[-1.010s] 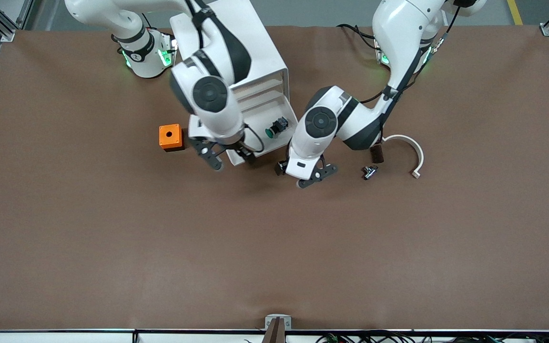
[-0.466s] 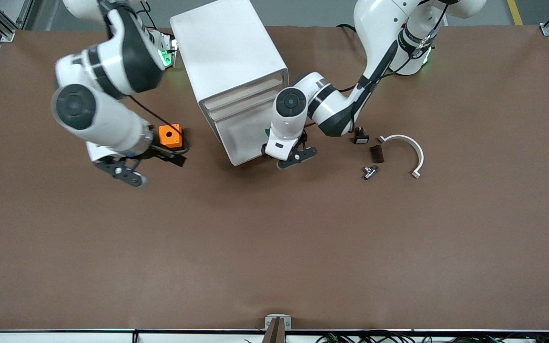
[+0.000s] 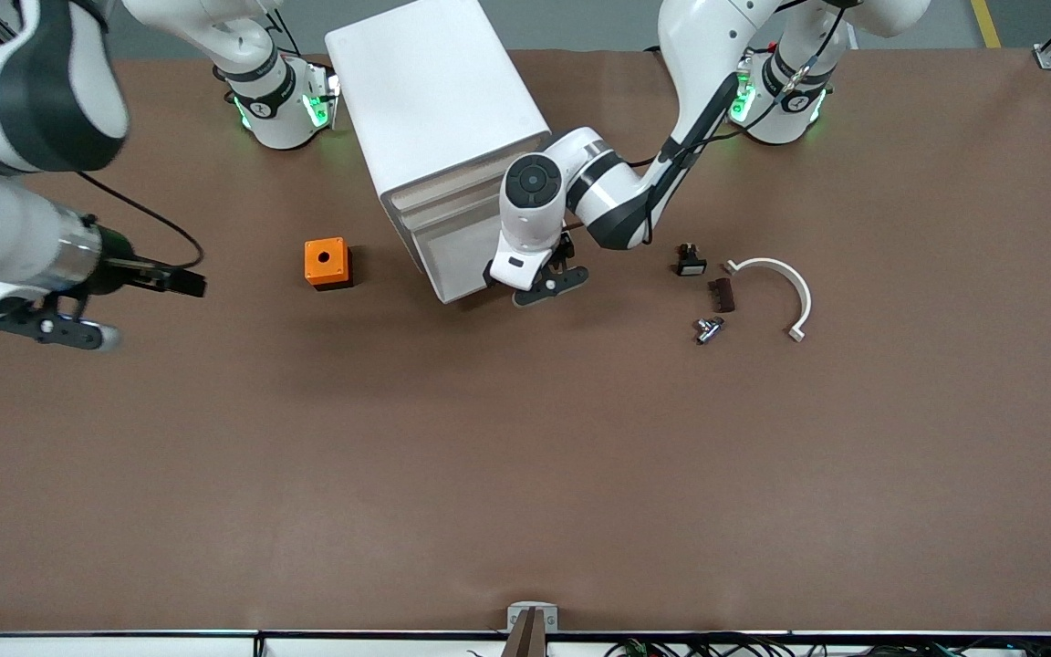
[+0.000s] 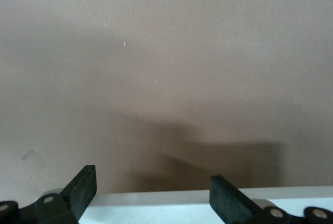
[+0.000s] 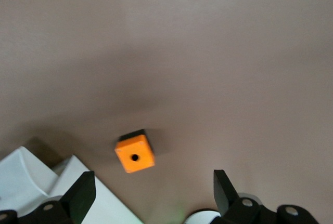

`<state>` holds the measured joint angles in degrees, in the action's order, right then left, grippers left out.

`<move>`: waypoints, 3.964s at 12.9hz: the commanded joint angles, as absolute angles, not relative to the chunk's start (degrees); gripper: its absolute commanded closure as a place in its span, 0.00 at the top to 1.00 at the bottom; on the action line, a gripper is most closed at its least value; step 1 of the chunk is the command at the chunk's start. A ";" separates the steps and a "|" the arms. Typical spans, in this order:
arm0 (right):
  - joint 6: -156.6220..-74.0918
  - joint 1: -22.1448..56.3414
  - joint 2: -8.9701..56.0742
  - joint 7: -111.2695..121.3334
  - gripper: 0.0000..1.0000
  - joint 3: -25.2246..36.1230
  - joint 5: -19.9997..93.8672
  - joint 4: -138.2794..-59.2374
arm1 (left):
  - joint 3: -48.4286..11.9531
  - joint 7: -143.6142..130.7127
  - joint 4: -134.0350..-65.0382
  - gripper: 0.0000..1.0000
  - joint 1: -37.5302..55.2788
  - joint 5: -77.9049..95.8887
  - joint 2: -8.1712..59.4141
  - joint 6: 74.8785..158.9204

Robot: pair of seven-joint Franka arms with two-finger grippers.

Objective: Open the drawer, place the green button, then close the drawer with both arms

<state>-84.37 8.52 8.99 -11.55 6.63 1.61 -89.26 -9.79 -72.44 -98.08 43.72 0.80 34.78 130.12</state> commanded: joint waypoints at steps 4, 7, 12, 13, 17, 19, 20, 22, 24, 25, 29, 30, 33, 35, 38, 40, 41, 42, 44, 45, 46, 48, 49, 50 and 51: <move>-80.78 1.50 9.23 -1.06 1.00 5.19 -1.58 -81.49 | -11.42 -76.46 -98.70 1.00 44.74 4.38 35.24 130.69; -80.95 0.44 9.49 2.19 1.00 5.19 -1.15 -80.25 | -13.09 -76.38 -98.96 1.00 44.65 10.18 35.33 130.61; -80.95 0.96 9.93 1.68 1.00 5.01 -1.23 -77.87 | -15.03 -75.94 -98.96 1.00 44.65 20.02 36.03 130.61; -80.86 0.97 10.28 2.11 1.00 5.01 -1.23 -77.70 | -15.38 -75.94 -98.88 0.99 44.65 21.17 36.30 130.61; -79.81 1.75 9.67 1.58 1.00 4.75 -1.05 -78.05 | -15.38 -75.59 -98.88 0.99 44.65 22.41 36.21 130.61; -77.27 1.76 7.40 1.50 1.00 4.92 -0.71 -79.70 | -15.29 -75.32 -98.70 1.00 44.04 21.80 35.60 130.61; -77.52 1.76 4.95 1.49 1.00 5.01 -0.70 -82.33 | -15.12 -75.67 -98.44 1.00 43.60 21.71 35.33 130.61; -77.70 1.76 0.99 1.49 1.00 5.01 -0.79 -85.76 | -13.72 -75.76 -98.09 1.00 41.85 21.27 33.67 130.52; -81.28 1.50 -3.84 1.49 1.00 5.10 -0.79 -91.55 | -13.18 -75.67 -95.12 0.99 38.51 14.28 32.52 127.20; -83.39 1.58 -6.30 1.49 1.00 5.10 -0.79 -94.19 | -13.18 -75.59 -91.53 0.99 36.23 11.45 32.52 122.83; -84.38 1.58 -9.84 2.19 1.00 5.18 -0.79 -94.75 | -13.27 -70.87 -81.92 0.99 25.87 8.17 28.32 109.18; -84.20 1.50 -10.37 2.37 1.00 5.36 -0.79 -94.75 | -13.36 -67.62 -81.91 0.99 23.58 8.17 25.95 107.51; -83.85 1.67 -10.37 2.29 1.00 5.10 -0.79 -94.75 | -13.36 -57.17 -81.91 0.99 16.28 8.26 19.18 98.47; -83.93 1.85 -10.11 2.20 1.00 5.01 -0.70 -95.01 | -13.36 -47.07 -82.00 0.99 11.19 8.26 15.40 90.48; -83.94 1.67 -10.02 2.20 1.00 5.01 -0.62 -95.18 | -13.27 -34.41 -82.35 0.99 4.24 8.26 11.79 83.08; -83.94 1.67 -9.93 2.28 1.00 5.10 -0.62 -95.27 | -13.36 -25.18 -82.96 0.99 -0.77 8.17 9.24 79.82; -84.02 1.67 -9.84 2.29 1.00 5.10 -0.62 -95.27 | -13.19 -20.09 -84.53 0.99 -2.53 7.91 7.31 79.37; -84.02 1.58 -9.84 2.29 1.00 5.10 -0.62 -95.27 | -12.40 -15.86 -86.46 0.99 -2.98 6.43 5.21 79.37; -84.37 1.58 -9.84 2.37 1.00 5.18 -0.62 -95.27 | -7.14 -9.08 -90.86 0.99 -2.11 4.92 0.99 79.63; -84.64 1.50 -9.93 2.37 1.00 5.19 -0.62 -95.19 | -4.86 -6.18 -92.79 0.99 -1.94 4.83 -0.86 79.80; -84.73 1.49 -9.84 2.37 1.00 5.27 -0.62 -95.19 | -2.75 -4.06 -94.29 0.99 -1.41 4.75 -2.36 80.33; -85.43 1.49 -9.93 2.37 1.00 5.27 -0.62 -95.19 | -0.71 -1.77 -97.11 0.99 -1.23 4.75 -5.00 84.26; -85.52 1.32 -9.93 2.37 1.00 5.27 -0.62 -95.19 | -0.70 -1.32 -96.95 0.99 -1.67 4.66 -5.18 86.11; -85.69 1.06 -9.93 2.37 1.00 5.27 -0.62 -95.19 | -0.79 -1.32 -96.60 0.99 -2.10 4.57 -5.19 87.96; -85.87 1.05 -9.93 2.37 1.00 5.27 -0.62 -95.19 | -1.14 -1.32 -96.42 1.00 -2.02 3.18 -5.19 88.67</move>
<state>-85.03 2.04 -9.12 1.59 5.69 -0.37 -94.39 -0.85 -2.09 -94.84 -2.46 5.43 -3.65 86.08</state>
